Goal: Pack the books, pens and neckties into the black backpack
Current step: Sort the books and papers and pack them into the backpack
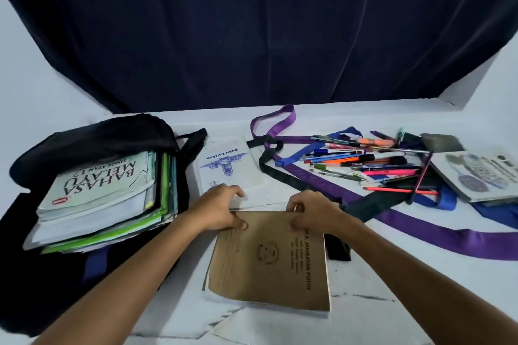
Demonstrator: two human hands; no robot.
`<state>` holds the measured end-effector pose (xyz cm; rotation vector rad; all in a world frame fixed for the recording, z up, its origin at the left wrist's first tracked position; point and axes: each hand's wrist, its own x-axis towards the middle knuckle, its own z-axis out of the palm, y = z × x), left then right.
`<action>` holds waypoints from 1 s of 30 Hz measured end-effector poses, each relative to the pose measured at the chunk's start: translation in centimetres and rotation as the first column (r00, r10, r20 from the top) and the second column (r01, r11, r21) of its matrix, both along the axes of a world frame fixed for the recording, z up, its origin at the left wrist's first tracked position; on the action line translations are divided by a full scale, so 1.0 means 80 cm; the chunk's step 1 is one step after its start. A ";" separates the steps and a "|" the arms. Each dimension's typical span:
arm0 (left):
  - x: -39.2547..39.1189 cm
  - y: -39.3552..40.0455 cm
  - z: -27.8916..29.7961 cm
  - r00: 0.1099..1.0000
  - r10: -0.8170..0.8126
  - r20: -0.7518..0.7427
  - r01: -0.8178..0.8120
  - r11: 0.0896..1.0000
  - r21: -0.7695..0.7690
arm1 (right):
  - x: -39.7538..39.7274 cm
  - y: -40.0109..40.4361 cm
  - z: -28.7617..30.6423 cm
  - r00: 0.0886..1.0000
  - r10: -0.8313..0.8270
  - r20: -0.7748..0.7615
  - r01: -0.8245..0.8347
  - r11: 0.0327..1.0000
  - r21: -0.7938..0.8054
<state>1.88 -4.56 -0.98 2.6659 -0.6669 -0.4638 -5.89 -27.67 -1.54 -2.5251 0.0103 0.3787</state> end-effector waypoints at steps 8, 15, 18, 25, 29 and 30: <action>-0.009 -0.063 -0.020 0.951 -0.282 -0.129 0.293 0.953 0.075 | -0.028 -0.006 -0.007 0.997 -0.051 0.065 0.063 0.977 -0.205; -0.014 -0.081 -0.026 0.946 -0.288 -0.150 0.310 0.939 0.147 | -0.064 -0.042 -0.002 0.892 -0.342 0.297 0.318 0.939 0.128; -0.019 -0.087 -0.021 0.945 -0.286 -0.156 0.308 0.941 0.141 | -0.070 -0.044 -0.009 0.836 -0.405 0.370 0.343 0.912 0.223; -0.019 -0.088 -0.006 0.927 -0.307 -0.215 0.339 0.931 0.132 | -0.071 -0.039 -0.022 0.793 -0.508 0.336 0.363 0.837 0.409; -0.013 -0.068 0.003 0.919 -0.318 -0.233 0.321 0.947 -0.026 | -0.078 -0.036 -0.021 0.755 -0.642 0.133 0.355 0.571 0.740; -0.010 -0.059 0.005 0.926 -0.294 -0.238 0.283 0.956 -0.080 | -0.080 -0.035 -0.024 0.738 -0.672 0.062 0.352 0.462 0.814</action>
